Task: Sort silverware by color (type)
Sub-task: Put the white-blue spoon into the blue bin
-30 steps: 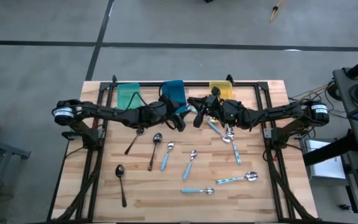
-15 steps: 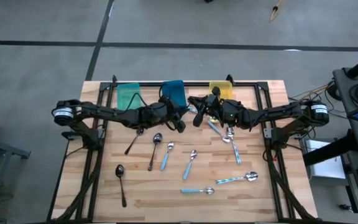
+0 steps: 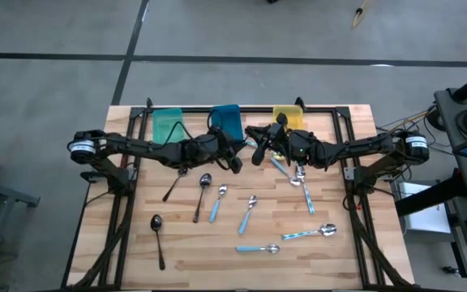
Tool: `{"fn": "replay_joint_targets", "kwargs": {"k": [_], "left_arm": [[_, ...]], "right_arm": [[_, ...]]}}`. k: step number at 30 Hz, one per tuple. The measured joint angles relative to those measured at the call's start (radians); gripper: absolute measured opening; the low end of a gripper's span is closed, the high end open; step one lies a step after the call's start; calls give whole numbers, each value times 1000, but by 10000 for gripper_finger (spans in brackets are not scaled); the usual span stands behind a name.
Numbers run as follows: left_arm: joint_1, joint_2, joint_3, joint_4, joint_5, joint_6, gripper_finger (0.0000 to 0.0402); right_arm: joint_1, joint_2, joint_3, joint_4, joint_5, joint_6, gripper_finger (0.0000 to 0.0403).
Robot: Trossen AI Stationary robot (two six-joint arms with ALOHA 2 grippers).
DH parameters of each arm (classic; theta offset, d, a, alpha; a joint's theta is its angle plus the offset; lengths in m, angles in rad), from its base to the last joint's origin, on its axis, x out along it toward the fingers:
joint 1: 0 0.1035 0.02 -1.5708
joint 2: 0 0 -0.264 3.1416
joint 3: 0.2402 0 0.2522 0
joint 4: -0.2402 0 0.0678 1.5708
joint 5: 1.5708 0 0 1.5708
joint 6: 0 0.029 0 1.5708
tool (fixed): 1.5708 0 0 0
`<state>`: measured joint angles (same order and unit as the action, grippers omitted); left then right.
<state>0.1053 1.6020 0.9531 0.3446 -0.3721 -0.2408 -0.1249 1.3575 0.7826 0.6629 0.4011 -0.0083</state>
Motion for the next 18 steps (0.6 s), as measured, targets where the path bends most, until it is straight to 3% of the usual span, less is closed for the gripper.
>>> {"fn": "replay_joint_targets", "kwargs": {"k": [10, 18], "left_arm": [[2, 0, -1, -10, -5, -15, 2], [37, -18, -2, -131, -4, -66, 2]], "right_arm": [[0, -3, 0, -3, 19, 7, 131], [-2, -74, 0, -125, 64, 15, 172]]}}
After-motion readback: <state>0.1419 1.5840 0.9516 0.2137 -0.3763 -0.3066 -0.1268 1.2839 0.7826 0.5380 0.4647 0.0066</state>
